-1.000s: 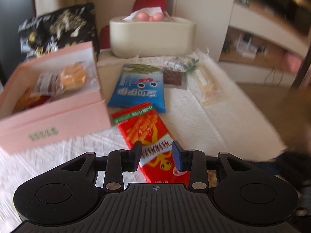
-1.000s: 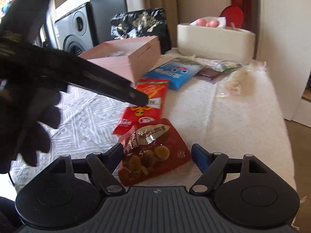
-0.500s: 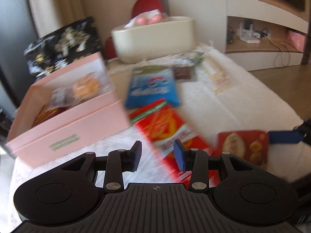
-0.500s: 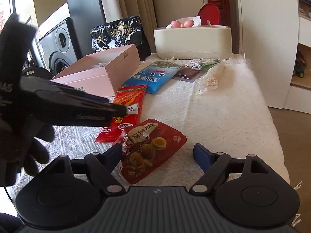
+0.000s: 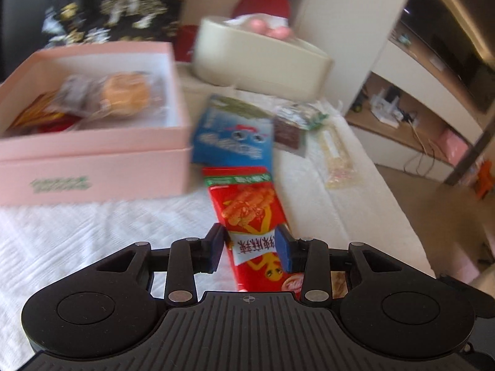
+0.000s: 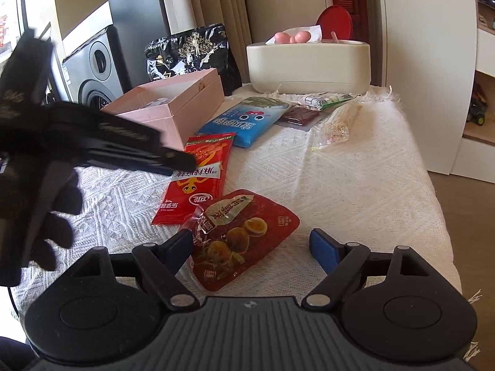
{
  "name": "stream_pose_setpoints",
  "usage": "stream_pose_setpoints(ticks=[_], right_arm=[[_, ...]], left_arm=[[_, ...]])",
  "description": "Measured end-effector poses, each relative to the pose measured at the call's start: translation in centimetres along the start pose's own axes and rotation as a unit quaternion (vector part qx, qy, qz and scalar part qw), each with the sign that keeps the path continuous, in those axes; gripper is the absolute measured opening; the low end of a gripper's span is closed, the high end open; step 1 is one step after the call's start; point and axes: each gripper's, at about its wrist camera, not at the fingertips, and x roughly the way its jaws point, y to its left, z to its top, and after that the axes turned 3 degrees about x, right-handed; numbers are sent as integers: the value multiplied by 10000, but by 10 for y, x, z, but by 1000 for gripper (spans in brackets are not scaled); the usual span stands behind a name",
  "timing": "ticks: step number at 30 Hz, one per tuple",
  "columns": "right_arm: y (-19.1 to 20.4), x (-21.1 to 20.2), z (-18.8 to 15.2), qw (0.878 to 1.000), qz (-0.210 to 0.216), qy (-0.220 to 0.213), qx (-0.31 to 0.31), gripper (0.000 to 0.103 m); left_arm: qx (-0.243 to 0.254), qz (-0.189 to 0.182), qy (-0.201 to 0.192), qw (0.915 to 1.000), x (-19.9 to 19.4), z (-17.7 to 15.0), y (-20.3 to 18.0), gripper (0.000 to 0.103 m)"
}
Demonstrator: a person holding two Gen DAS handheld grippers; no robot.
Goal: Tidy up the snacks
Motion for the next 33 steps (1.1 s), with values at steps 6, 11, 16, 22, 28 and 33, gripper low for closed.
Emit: stream_pose_setpoints(ticks=[6,11,16,22,28,33], right_arm=[[-2,0,0,10000,53,2,24,86],[-2,0,0,10000,5,-24,86,86],[-1,3,2,9998,-99,-52,171,86],[-1,5,3,9999,-79,-19,137,88],[-2,5,3,9998,4,-15,175,91],[0,6,3,9999,-10,15,121,93]], left_arm=[[958,275,-131,9949,23,2,-36,44],[1226,143,-479,9912,28,-8,-42,47],[1182,-13,-640,9909,28,-12,-35,49],[946,-211,-642,9932,31,-10,-26,51],[996,-259,-631,9927,33,-10,-28,52],[1025,-245,-624,9925,34,-10,-28,52]])
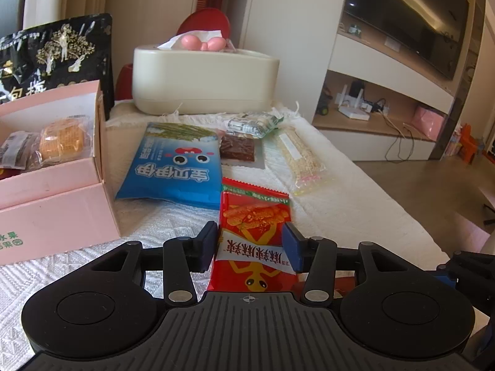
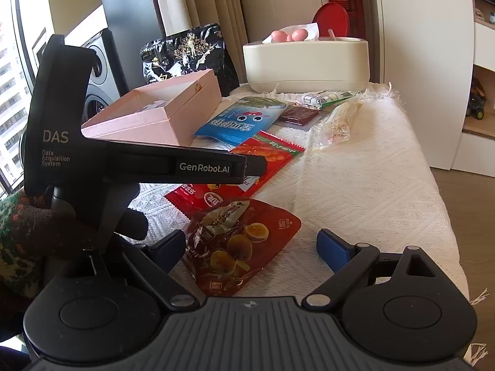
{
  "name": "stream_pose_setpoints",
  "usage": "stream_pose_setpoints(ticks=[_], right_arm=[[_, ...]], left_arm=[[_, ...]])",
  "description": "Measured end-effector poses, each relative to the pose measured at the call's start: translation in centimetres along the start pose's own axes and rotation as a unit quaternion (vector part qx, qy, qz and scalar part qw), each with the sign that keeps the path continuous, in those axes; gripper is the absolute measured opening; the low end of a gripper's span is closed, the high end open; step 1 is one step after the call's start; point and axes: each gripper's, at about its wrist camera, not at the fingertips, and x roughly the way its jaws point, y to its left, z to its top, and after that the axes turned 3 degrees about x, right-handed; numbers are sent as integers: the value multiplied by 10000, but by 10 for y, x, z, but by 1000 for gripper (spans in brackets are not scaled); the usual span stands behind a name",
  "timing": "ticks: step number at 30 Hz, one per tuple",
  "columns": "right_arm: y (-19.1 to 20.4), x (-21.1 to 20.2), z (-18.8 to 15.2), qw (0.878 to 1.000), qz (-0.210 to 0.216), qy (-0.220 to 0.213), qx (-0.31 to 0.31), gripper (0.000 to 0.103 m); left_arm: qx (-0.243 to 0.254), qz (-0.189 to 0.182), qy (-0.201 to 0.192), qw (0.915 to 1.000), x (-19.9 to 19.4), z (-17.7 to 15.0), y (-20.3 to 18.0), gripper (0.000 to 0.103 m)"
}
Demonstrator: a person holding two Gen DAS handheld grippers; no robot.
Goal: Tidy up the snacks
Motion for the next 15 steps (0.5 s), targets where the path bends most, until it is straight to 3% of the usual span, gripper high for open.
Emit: stream_pose_setpoints(ticks=[15], right_arm=[[-2,0,0,9999,118,-10,91,96]], left_arm=[[153,227,478,9985,6,13,-12,55]])
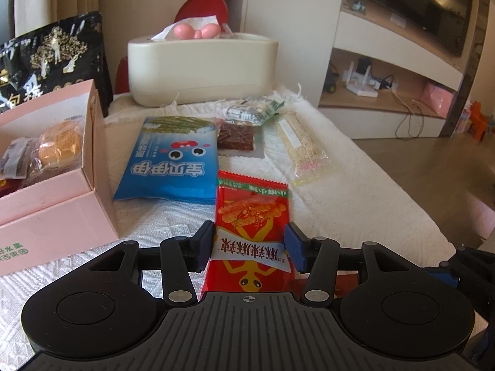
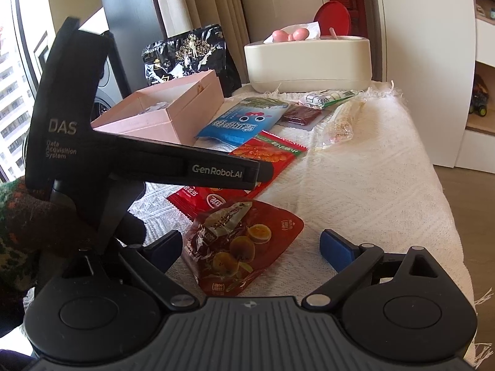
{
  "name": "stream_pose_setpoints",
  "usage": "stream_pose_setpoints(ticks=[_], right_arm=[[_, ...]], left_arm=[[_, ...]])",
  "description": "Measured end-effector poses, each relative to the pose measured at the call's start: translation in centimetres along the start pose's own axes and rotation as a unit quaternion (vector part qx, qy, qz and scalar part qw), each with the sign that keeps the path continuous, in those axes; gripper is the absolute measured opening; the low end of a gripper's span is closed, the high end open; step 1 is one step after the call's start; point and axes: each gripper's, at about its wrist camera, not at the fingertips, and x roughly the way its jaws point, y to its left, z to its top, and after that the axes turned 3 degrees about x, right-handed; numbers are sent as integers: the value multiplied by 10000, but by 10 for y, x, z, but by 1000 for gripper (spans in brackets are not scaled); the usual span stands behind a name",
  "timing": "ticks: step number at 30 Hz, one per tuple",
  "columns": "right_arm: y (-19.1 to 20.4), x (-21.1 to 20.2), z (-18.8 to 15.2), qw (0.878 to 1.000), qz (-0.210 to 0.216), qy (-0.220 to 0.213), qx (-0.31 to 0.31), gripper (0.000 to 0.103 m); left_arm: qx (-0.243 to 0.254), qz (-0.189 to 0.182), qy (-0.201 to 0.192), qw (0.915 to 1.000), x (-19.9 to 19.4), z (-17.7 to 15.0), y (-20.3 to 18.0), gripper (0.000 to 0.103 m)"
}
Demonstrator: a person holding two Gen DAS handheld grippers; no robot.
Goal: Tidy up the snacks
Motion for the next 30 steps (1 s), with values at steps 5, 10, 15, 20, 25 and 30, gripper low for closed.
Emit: stream_pose_setpoints(ticks=[5,10,15,20,25,30], right_arm=[[0,-1,0,10000,20,5,-13,96],[-3,-2,0,10000,66,-9,30,96],[-3,-2,0,10000,69,-10,32,96],[-1,-2,-1,10000,22,29,-61,96],[2,0,0,9997,7,122,-221,99],[5,3,1,9993,9,191,-319,102]], left_arm=[[129,10,-14,9999,-4,-5,-2,55],[292,-25,-132,9995,-7,-11,-3,55],[204,-174,-278,9993,-17,-16,4,46],[186,-125,-496,9985,-38,-23,17,41],[25,-175,-528,9985,-75,-36,41,41],[-355,-460,198,9981,-85,-49,61,43]])
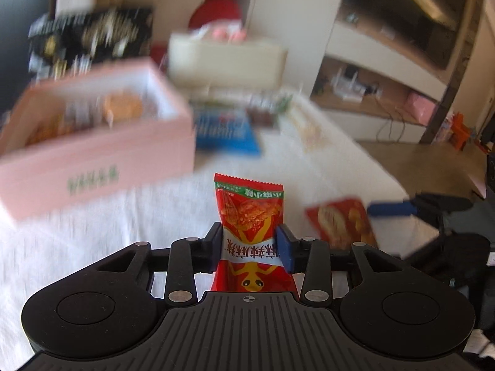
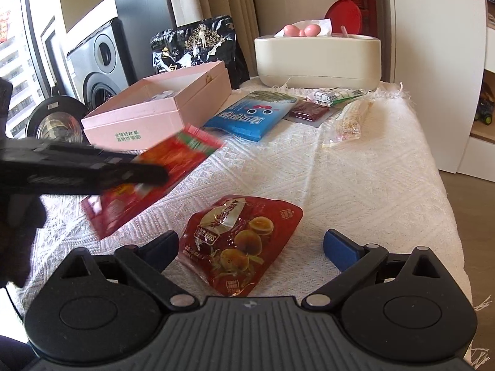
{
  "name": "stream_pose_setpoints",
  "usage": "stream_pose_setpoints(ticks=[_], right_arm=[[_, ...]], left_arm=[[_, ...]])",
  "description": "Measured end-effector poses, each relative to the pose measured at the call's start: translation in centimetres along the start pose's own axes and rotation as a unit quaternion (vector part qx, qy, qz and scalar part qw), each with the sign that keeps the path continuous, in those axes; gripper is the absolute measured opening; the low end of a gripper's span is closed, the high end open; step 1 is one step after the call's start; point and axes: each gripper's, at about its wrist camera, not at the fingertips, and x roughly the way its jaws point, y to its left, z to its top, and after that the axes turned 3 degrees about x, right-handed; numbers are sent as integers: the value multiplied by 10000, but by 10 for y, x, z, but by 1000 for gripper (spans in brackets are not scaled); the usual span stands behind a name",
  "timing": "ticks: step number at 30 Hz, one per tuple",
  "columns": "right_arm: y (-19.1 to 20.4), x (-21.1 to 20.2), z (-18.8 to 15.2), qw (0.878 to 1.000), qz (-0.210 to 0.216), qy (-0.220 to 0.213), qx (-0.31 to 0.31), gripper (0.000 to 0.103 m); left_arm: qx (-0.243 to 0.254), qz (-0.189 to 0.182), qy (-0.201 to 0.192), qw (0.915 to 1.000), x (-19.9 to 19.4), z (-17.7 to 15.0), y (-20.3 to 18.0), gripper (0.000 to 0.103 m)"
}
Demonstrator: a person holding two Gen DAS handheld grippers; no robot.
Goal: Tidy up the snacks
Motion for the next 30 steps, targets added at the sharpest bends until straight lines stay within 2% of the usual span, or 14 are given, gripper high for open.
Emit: stream_pose_setpoints(ticks=[1,5,10,18,21,23,27,30], right_arm=[[1,1,0,10000,-10,21,-33,103],[7,4,1,9997,-151,83,-198,103],[8,4,1,9996,-168,86,-218,103],[12,7,1,9988,-277,150,-368,103],[12,6,0,9988,-265,157,-383,103],[11,6,1,9988,-233,174,-403,103],[12,7,2,9983,-231,235,-479,103],[14,7,1,9976,-281,277,-577,103]], left_arm=[[-74,98,162,9998,2,-2,1,46],[169,311,78,9993,0,-6,-8,48],[612,592,202,9962,1,-9,-20,53],[988,1021,211,9896,1,-12,-38,54],[990,988,303,9897,6,-12,-39,59],[1003,948,259,9901,7,-12,-39,59],[766,642,195,9948,0,-12,-30,58],[821,593,177,9947,-6,-17,-30,57]])
